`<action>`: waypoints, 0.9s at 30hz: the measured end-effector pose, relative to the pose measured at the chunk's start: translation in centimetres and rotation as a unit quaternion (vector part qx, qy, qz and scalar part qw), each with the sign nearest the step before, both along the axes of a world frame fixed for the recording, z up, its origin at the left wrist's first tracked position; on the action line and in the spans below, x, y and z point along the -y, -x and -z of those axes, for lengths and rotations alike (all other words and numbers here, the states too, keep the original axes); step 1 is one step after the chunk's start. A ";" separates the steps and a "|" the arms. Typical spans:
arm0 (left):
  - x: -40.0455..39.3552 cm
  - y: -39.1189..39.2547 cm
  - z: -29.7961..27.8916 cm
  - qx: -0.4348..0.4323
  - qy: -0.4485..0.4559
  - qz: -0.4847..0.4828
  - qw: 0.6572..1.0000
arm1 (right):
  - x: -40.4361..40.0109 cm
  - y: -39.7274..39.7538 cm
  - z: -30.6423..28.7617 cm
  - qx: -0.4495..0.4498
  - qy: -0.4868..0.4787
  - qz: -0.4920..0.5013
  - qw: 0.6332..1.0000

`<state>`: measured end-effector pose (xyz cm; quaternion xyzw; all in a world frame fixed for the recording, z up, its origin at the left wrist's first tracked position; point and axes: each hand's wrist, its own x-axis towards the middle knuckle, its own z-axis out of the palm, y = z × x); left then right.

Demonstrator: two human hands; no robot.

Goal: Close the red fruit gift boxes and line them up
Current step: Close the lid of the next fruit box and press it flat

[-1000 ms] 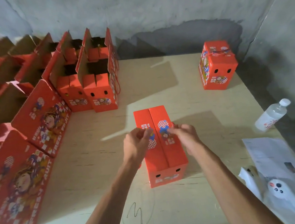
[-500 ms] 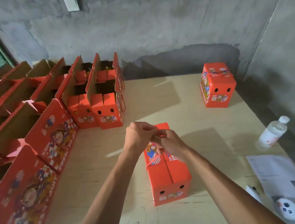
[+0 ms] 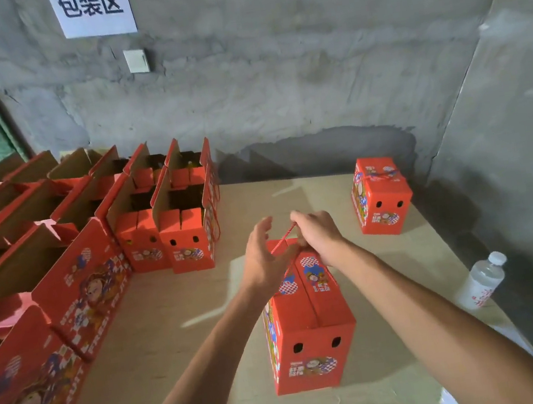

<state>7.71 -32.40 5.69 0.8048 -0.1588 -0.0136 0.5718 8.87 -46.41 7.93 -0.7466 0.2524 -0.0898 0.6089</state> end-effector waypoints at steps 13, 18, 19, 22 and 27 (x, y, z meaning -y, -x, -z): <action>13.3 -11.6 -2.8 -0.060 -0.218 0.023 0.974 | 11.5 -9.5 -6.6 0.069 0.092 0.043 0.992; 19.3 -16.1 -0.1 -0.183 -0.169 0.015 0.968 | 17.6 -14.5 -6.7 0.047 0.112 0.077 0.990; 20.4 -17.0 0.5 -0.195 -0.153 0.019 0.969 | 18.6 -15.4 -6.5 0.043 0.118 0.081 0.989; 23.2 -19.9 2.5 -0.207 -0.126 0.042 0.969 | 21.5 -18.3 -5.2 0.038 0.136 0.079 0.987; 28.2 -25.4 4.9 -0.204 -0.137 0.053 0.968 | 26.4 -24.0 -2.6 0.042 0.138 0.077 0.987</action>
